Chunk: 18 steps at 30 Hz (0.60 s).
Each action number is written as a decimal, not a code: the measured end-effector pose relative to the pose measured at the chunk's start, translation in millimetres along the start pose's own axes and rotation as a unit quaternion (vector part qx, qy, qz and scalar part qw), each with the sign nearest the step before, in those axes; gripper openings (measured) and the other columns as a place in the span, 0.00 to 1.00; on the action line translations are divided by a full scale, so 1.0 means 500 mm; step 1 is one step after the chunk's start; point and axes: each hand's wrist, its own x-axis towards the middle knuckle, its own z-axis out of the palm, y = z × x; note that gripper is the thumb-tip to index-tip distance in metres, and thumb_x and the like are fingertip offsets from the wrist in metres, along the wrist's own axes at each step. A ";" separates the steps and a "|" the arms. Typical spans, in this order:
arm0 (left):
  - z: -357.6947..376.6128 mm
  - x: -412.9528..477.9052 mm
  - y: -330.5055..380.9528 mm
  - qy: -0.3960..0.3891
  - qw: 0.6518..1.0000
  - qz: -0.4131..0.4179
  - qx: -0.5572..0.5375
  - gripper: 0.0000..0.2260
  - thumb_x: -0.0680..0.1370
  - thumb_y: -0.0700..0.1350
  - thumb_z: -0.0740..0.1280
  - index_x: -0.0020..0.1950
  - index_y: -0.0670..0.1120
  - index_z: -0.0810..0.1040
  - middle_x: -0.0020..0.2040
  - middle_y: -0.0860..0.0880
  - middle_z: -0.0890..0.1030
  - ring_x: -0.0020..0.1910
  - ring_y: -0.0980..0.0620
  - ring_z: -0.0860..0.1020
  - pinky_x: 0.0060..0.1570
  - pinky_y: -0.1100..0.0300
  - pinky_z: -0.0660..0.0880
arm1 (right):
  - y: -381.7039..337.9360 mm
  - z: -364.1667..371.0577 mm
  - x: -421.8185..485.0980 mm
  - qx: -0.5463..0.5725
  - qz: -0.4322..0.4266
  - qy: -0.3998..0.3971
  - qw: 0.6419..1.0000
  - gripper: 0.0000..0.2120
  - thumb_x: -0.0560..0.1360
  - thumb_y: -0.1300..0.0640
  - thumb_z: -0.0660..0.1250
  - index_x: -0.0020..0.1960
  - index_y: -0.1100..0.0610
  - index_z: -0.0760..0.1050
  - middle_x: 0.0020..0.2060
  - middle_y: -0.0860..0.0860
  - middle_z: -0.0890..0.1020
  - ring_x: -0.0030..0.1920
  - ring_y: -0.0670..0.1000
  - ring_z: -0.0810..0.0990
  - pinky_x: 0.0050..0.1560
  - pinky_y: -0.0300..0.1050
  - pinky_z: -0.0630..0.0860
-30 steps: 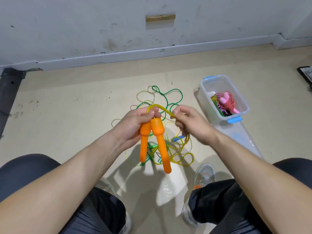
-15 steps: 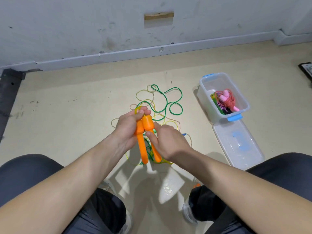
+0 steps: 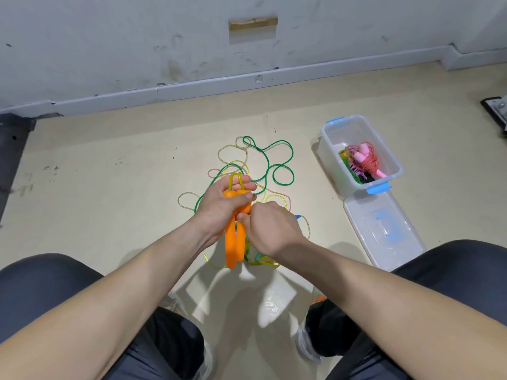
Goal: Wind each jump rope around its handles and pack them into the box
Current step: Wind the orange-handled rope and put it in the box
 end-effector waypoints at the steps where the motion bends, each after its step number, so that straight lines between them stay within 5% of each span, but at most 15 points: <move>1: 0.000 0.001 0.004 -0.002 1.000 0.007 0.009 0.13 0.77 0.28 0.67 0.57 0.41 0.79 0.49 0.46 0.85 0.50 0.43 0.83 0.58 0.49 0.80 | 0.001 -0.001 0.003 0.005 0.003 0.010 1.000 0.19 0.85 0.44 0.53 0.56 0.56 0.76 0.53 0.58 0.80 0.57 0.60 0.78 0.46 0.50 0.67; 6: -0.011 0.012 0.024 0.024 0.999 -0.001 -0.037 0.12 0.79 0.30 0.66 0.59 0.43 0.78 0.54 0.45 0.84 0.49 0.46 0.85 0.48 0.54 0.82 | 0.007 -0.006 0.016 0.059 0.032 0.051 0.996 0.20 0.81 0.37 0.54 0.53 0.48 0.80 0.42 0.50 0.81 0.49 0.57 0.78 0.43 0.48 0.67; 10: -0.029 0.025 0.041 0.060 0.996 -0.005 -0.066 0.12 0.80 0.33 0.65 0.60 0.45 0.78 0.52 0.49 0.85 0.49 0.47 0.85 0.40 0.58 0.81 | 0.004 0.006 0.016 0.232 0.002 0.017 0.973 0.13 0.81 0.48 0.58 0.57 0.50 0.79 0.33 0.48 0.77 0.41 0.55 0.78 0.43 0.50 0.74; 15: -0.034 0.037 0.035 0.113 0.993 0.016 -0.040 0.11 0.80 0.32 0.65 0.59 0.43 0.78 0.54 0.45 0.84 0.52 0.42 0.83 0.54 0.44 0.81 | -0.022 0.021 -0.004 0.303 0.014 0.004 0.953 0.09 0.77 0.52 0.57 0.45 0.51 0.76 0.34 0.52 0.81 0.40 0.56 0.80 0.46 0.52 0.78; 18: -0.038 0.045 0.035 0.121 0.991 0.050 -0.015 0.10 0.80 0.32 0.65 0.58 0.44 0.78 0.53 0.45 0.83 0.49 0.44 0.83 0.54 0.45 0.81 | -0.021 0.008 0.004 0.451 0.040 -0.039 0.891 0.13 0.80 0.57 0.56 0.42 0.53 0.76 0.31 0.52 0.77 0.31 0.51 0.76 0.37 0.46 0.77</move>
